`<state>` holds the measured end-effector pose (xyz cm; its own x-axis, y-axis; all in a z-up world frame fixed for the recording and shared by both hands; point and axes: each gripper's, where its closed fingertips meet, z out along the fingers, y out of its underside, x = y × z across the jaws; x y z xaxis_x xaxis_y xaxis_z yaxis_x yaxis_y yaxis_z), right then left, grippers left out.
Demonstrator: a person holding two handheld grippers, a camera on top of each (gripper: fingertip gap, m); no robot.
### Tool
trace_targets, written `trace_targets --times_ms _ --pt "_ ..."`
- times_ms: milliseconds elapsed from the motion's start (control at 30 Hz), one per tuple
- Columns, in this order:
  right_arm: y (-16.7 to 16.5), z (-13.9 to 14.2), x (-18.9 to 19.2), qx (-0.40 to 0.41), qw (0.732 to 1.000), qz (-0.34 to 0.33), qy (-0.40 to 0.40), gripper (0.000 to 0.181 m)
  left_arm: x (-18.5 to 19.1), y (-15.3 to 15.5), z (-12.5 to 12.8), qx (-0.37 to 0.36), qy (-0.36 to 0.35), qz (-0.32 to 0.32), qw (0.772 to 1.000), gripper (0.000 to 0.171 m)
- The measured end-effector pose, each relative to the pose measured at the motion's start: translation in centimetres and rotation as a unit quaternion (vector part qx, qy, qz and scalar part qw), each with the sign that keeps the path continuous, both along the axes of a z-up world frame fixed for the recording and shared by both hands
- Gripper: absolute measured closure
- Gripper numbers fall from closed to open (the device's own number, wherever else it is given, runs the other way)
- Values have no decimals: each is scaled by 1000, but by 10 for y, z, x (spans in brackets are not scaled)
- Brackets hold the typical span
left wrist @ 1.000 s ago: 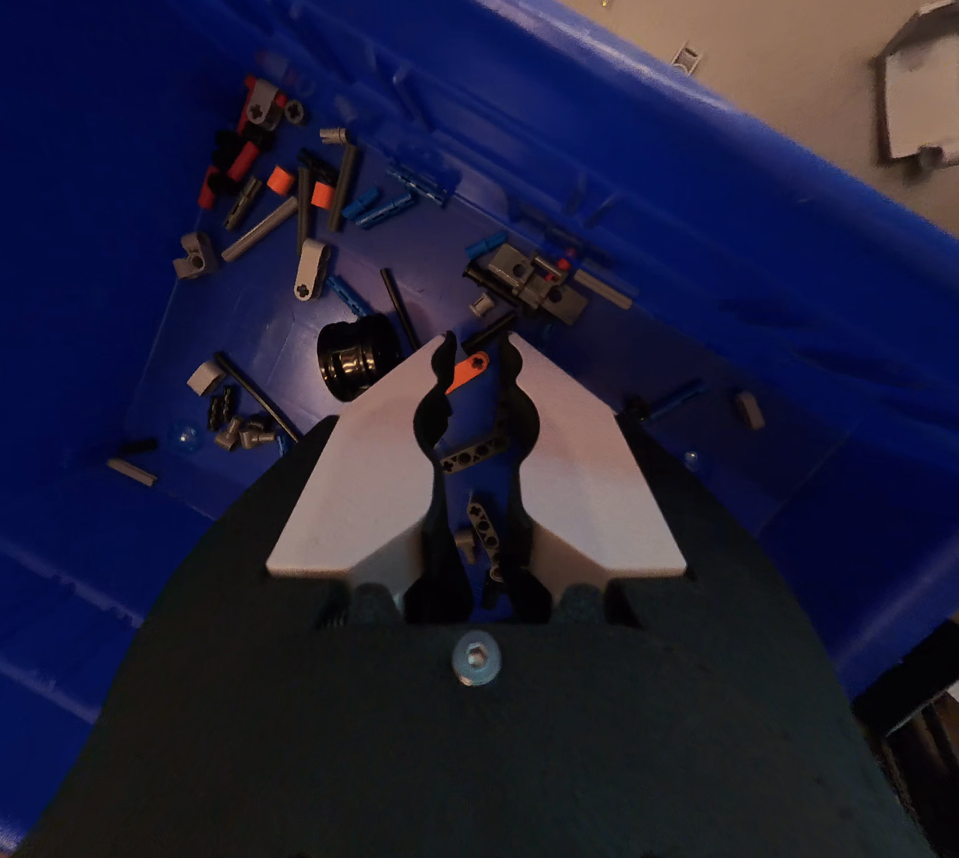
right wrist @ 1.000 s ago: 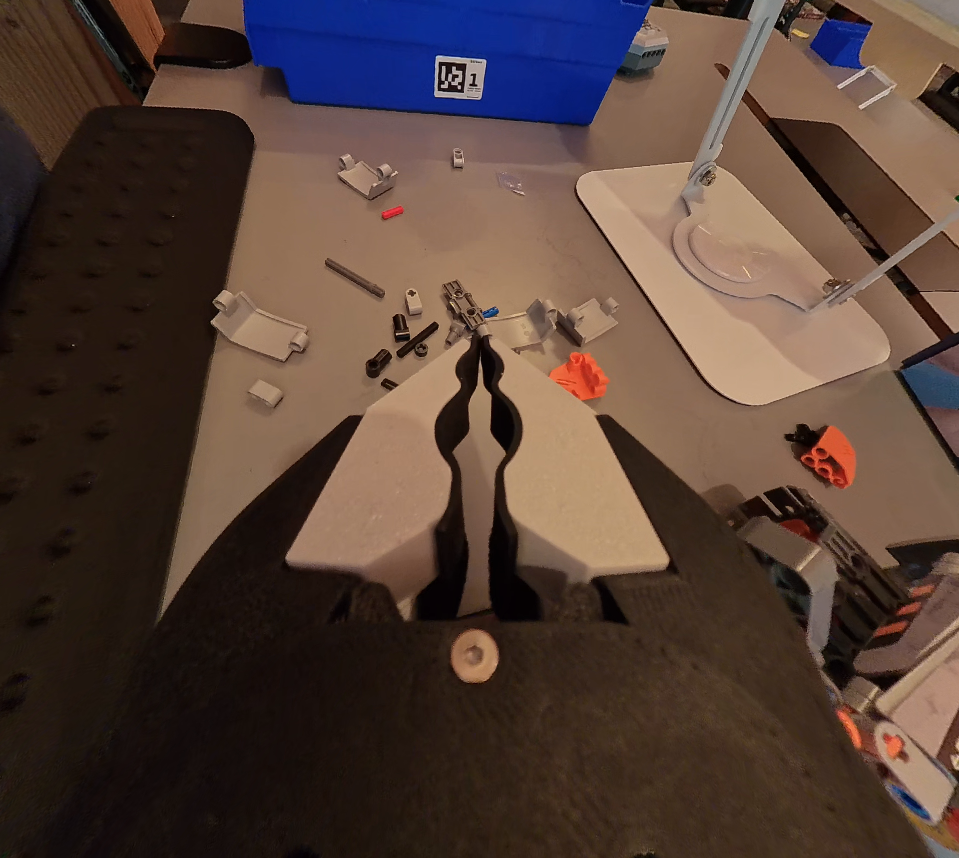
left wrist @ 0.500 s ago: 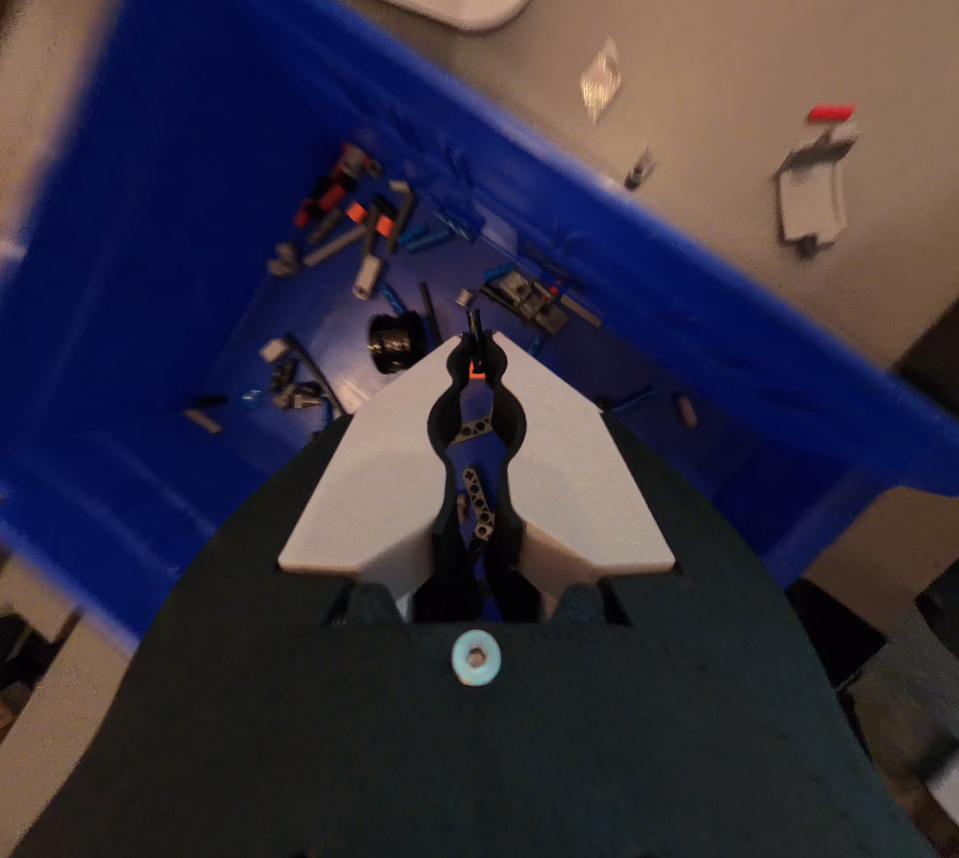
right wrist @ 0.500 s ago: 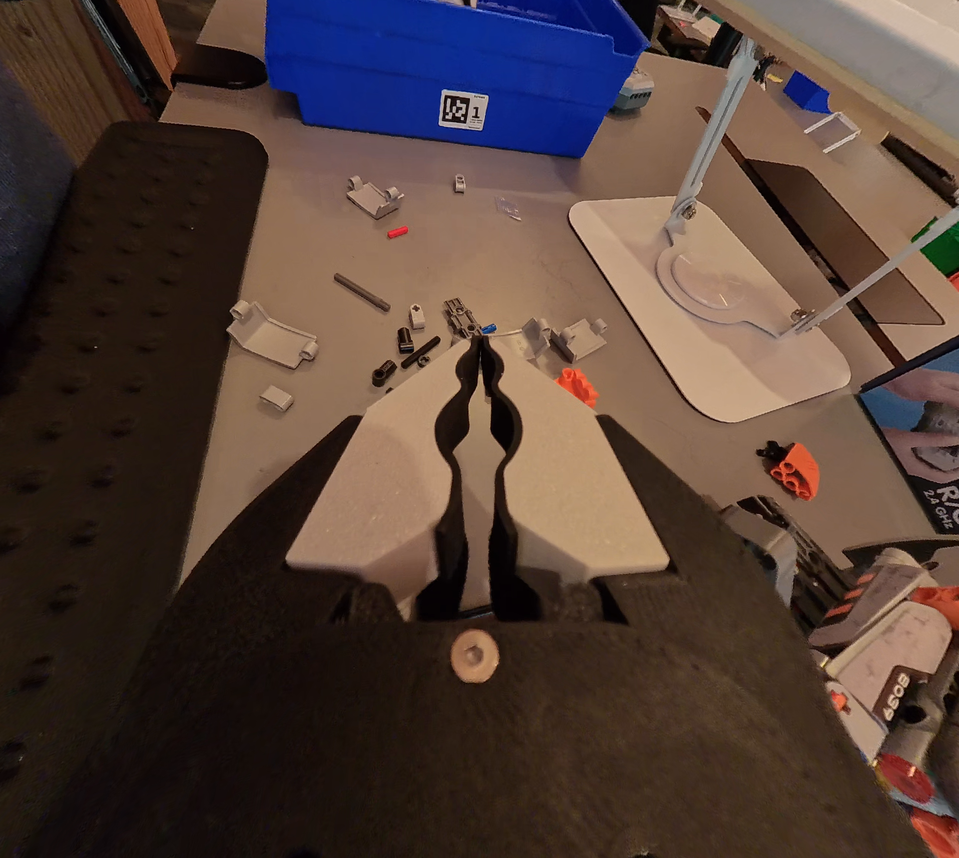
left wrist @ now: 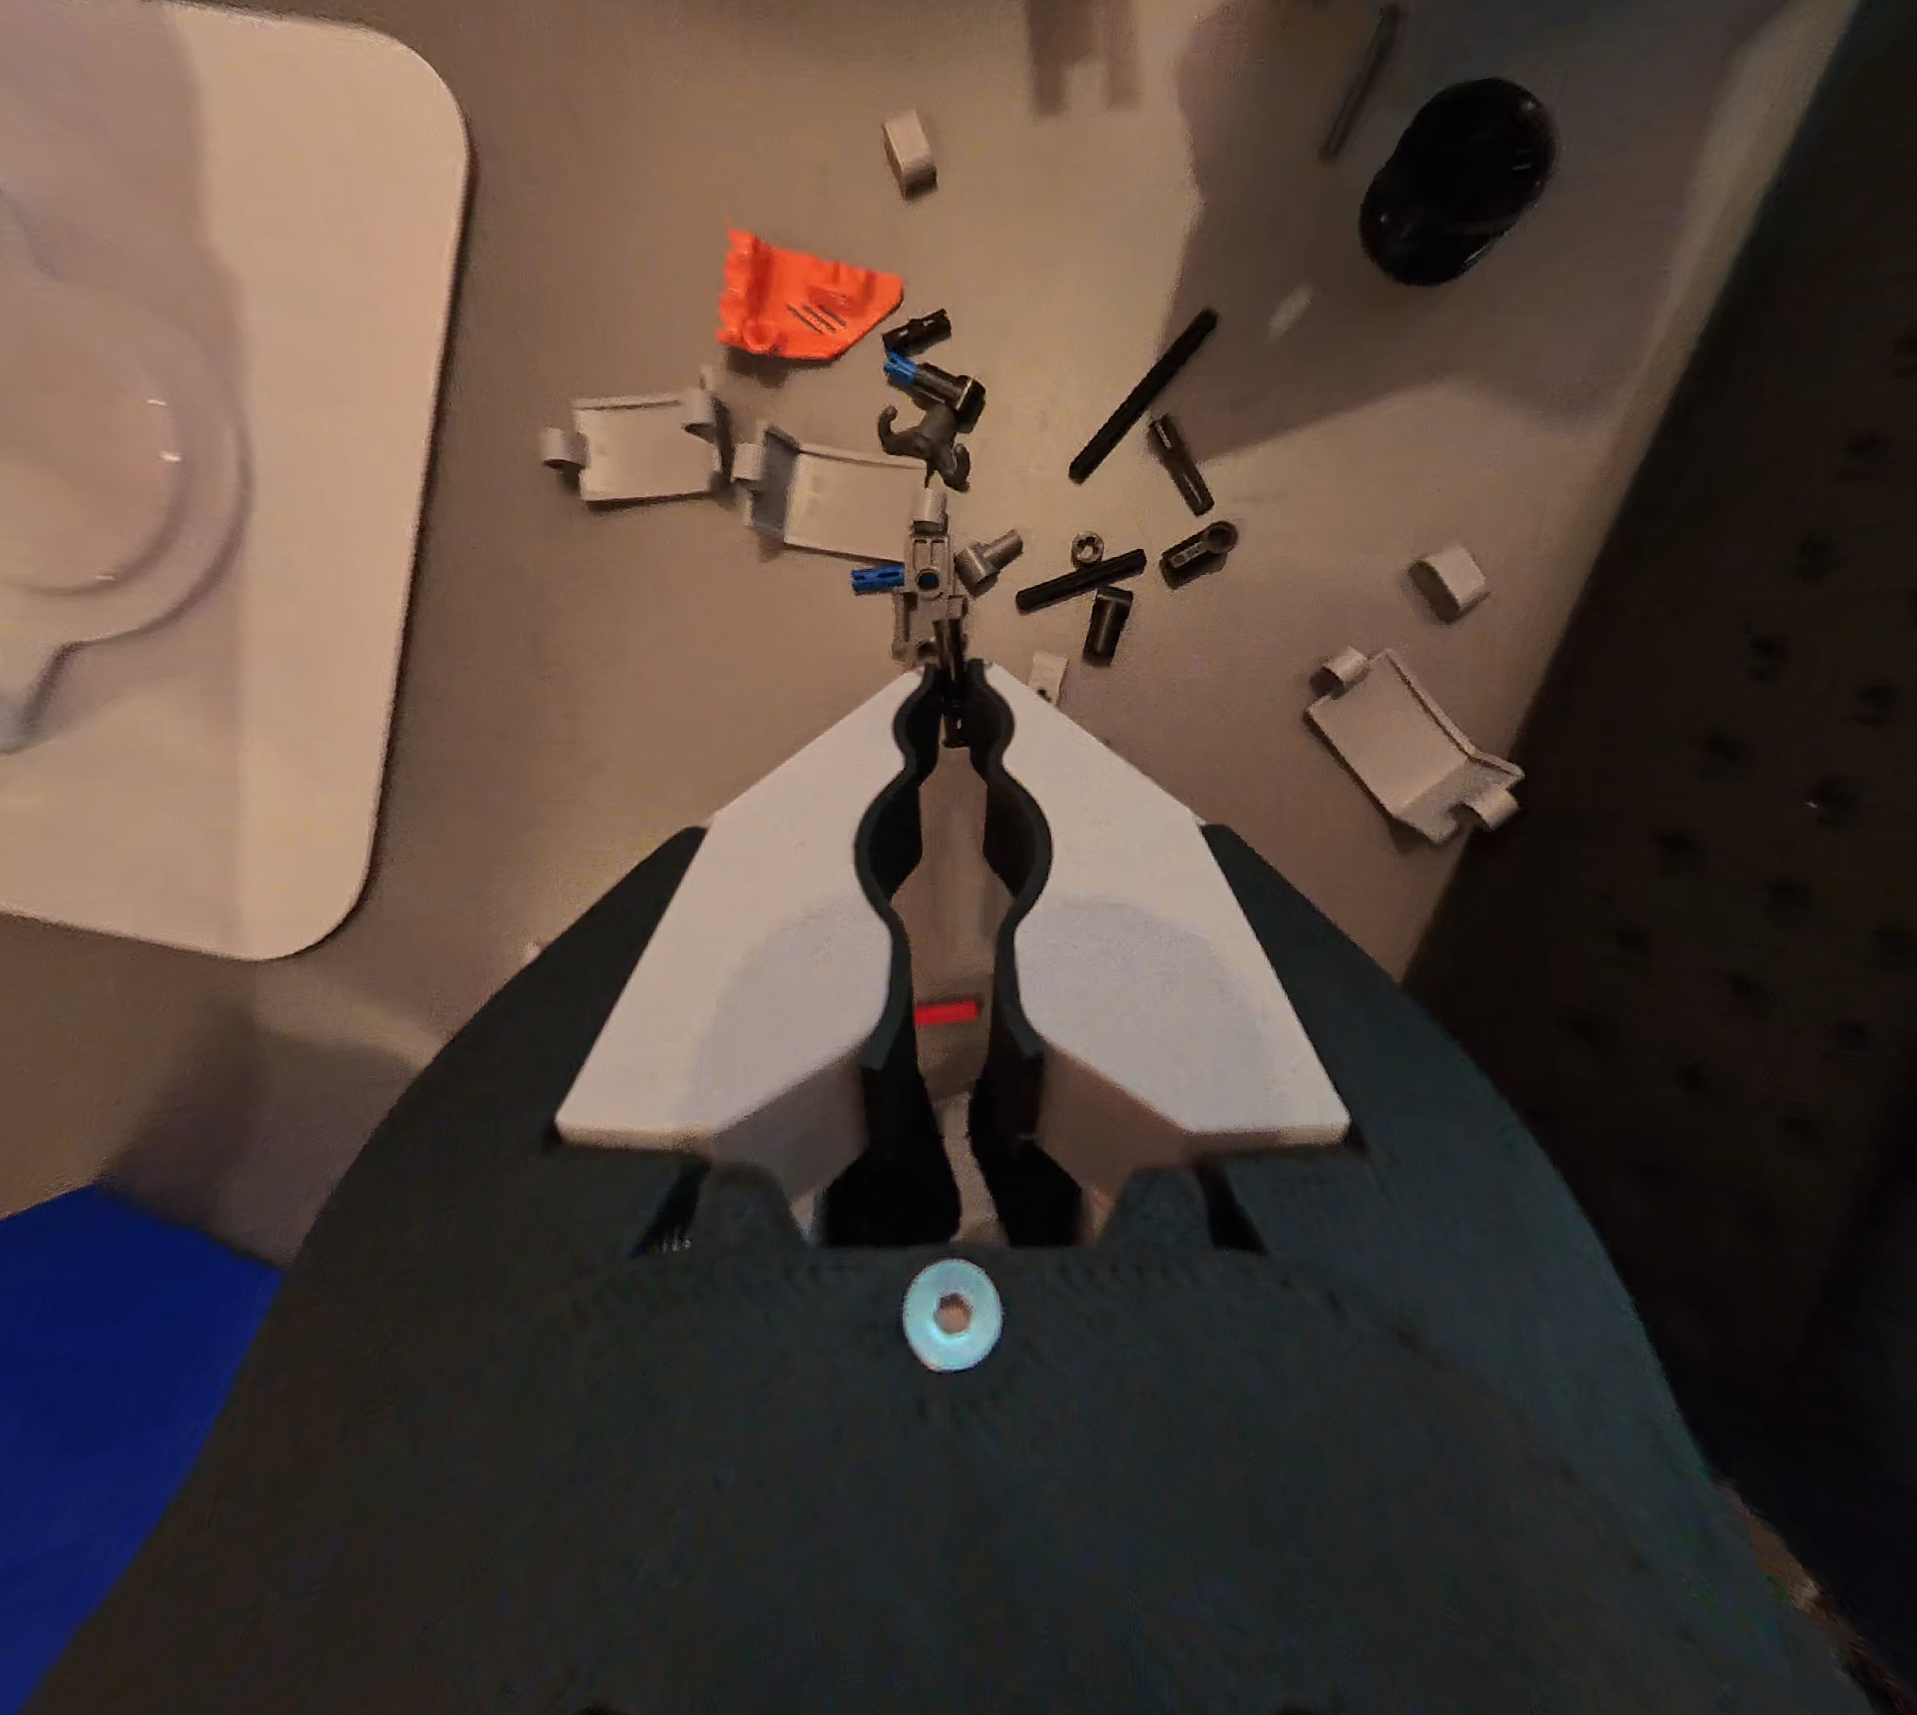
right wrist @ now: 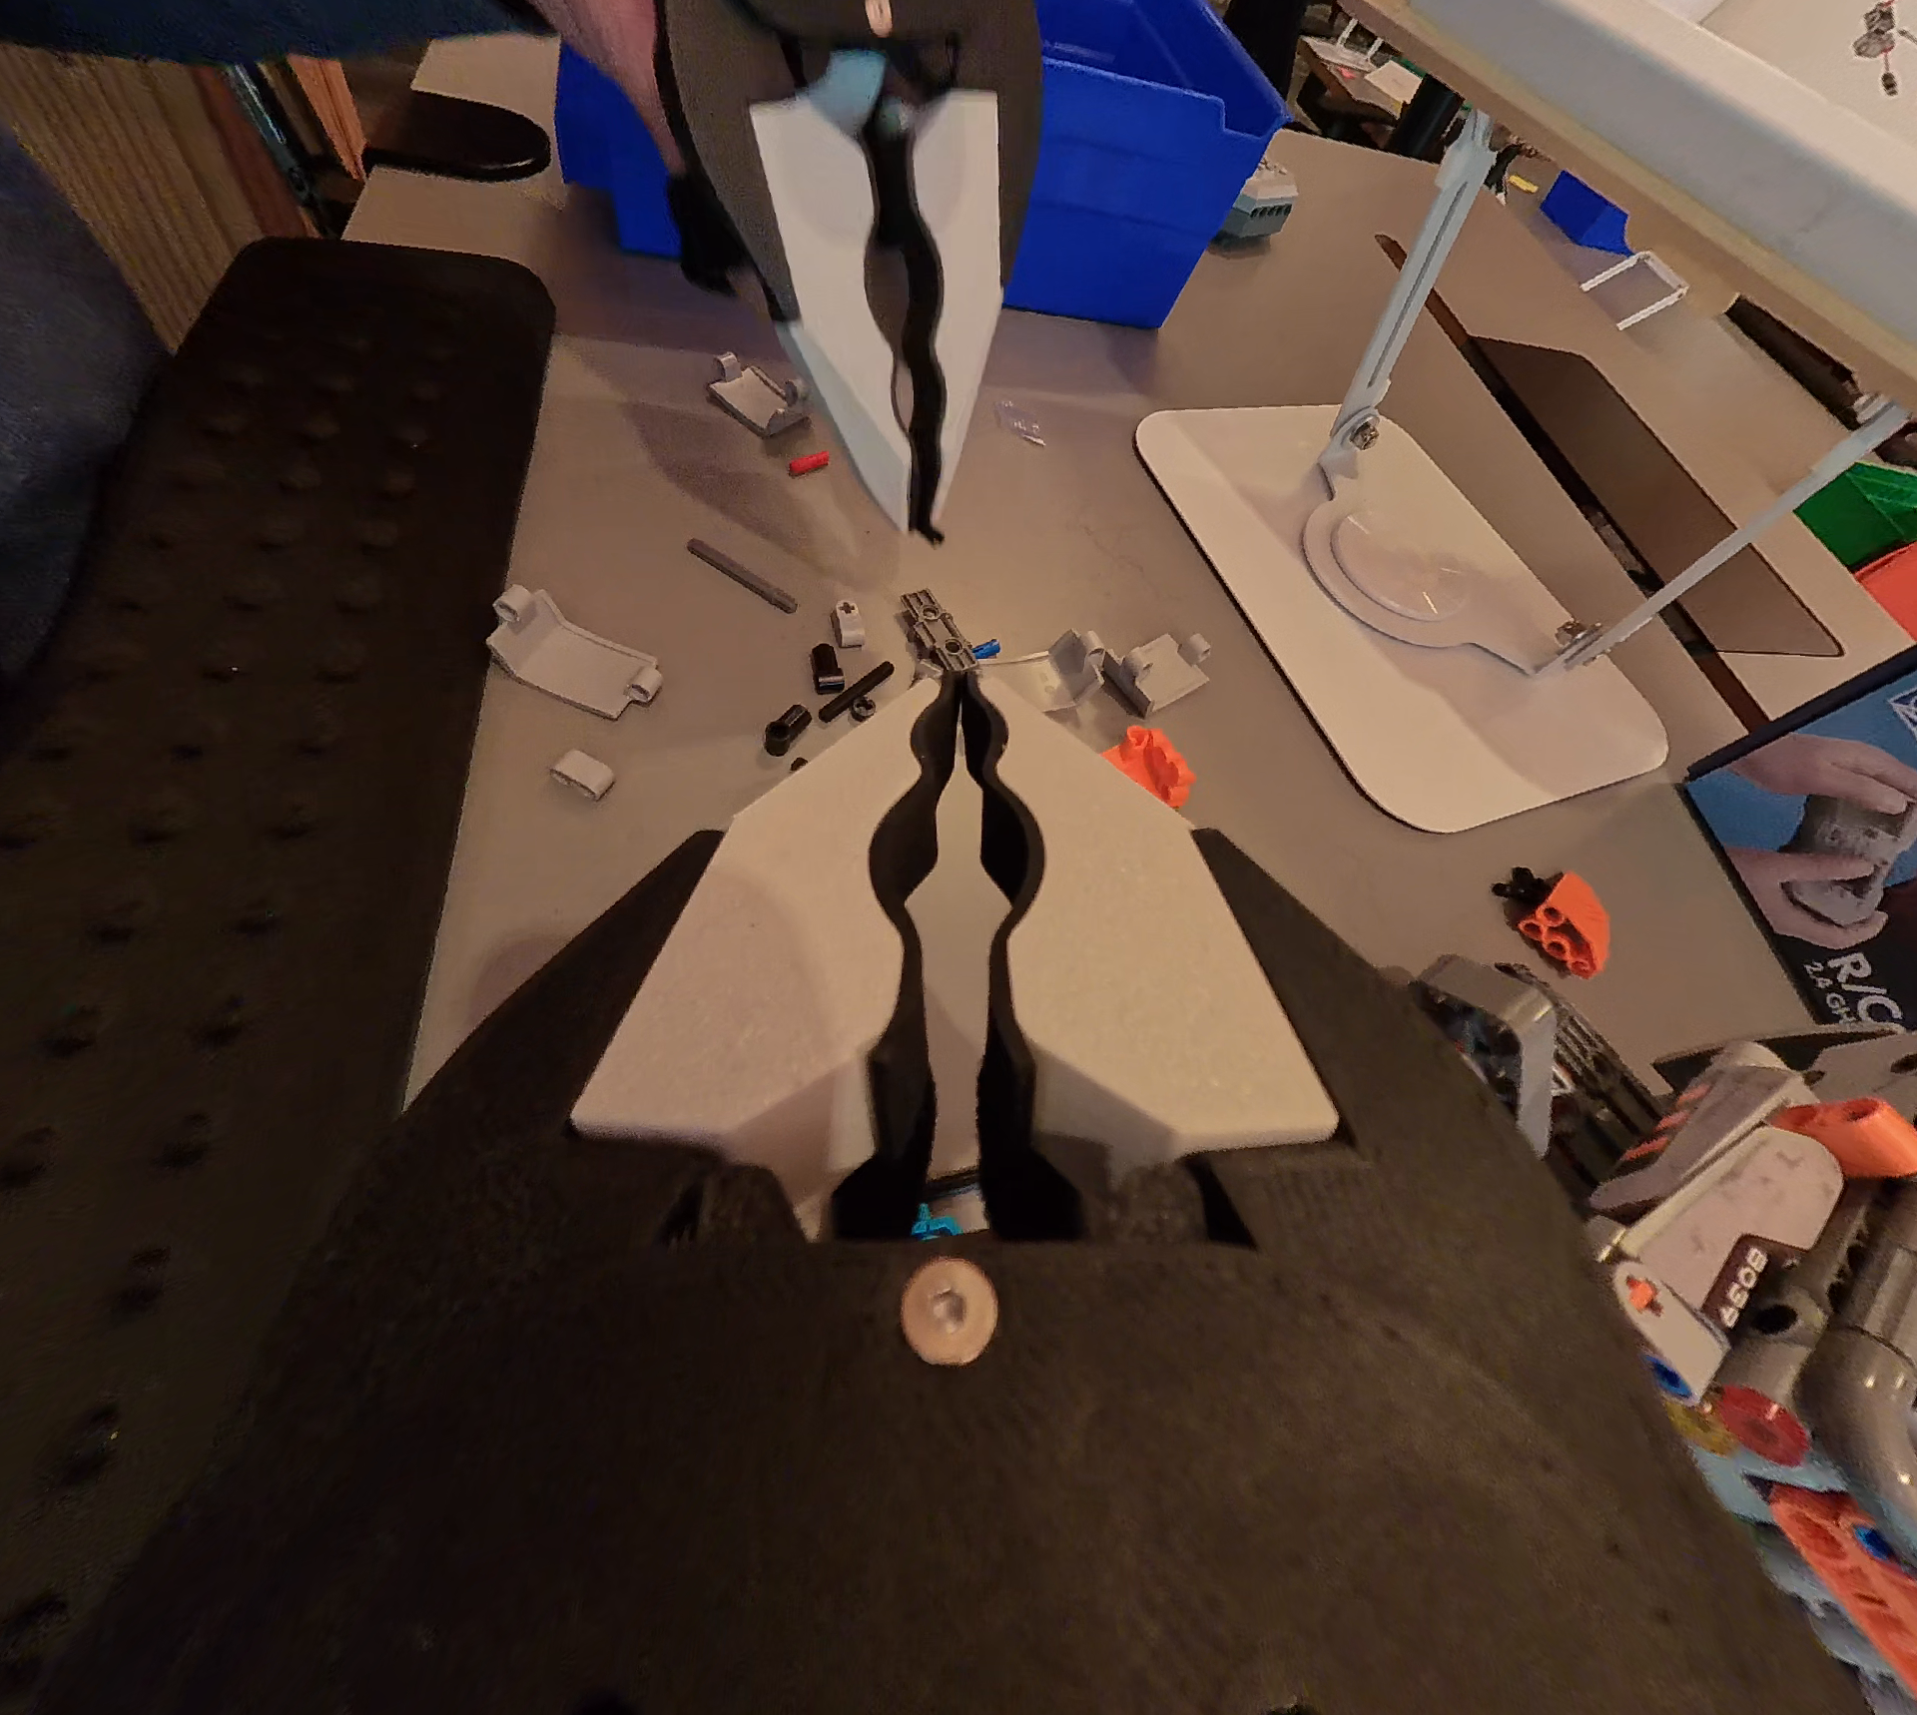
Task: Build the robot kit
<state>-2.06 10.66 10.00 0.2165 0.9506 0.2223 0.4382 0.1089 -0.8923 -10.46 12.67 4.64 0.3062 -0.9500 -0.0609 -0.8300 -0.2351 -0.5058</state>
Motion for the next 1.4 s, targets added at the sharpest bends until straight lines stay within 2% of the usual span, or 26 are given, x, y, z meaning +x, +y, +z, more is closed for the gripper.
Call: trace_targets --times_ms 100,200,300,367,467,567,633,700,833,967,1133,1400 --pt "0 -2 2 -1 1000 0 -3 181 3 -2 -25 -30 25 3 999 169" --pt "0 -2 3 1 1000 -2 -5 181 4 -4 -38 -38 40 6 998 165" --pt "1 0 6 1 1000 -4 0 181 5 0 -29 -16 24 20 999 153" --pt "2 1 8 -1 1000 -5 9 181 3 1 -8 0 -6 31 1000 148" --pt "5 5 8 -10 1000 -4 29 181 -14 -7 47 10 -82 42 996 154" --pt "7 4 6 -18 999 -3 34 181 -69 -5 102 54 -114 73 989 160" --pt "9 1 5 -24 999 -3 35 181 -128 8 118 82 -92 132 984 161" --pt "11 -1 3 -28 999 -2 33 181 -184 13 112 55 -69 187 978 161" --pt "14 -5 0 -28 999 1 28 181 -276 11 76 -5 45 289 956 163" --pt "16 -6 -1 -33 999 3 29 181 -296 5 60 -37 53 288 955 160" --pt "17 -6 3 -37 998 -1 40 181 -300 -1 41 -59 52 288 954 155" --pt "19 -5 10 -45 998 -7 49 181 -337 -3 34 -62 98 331 937 157"
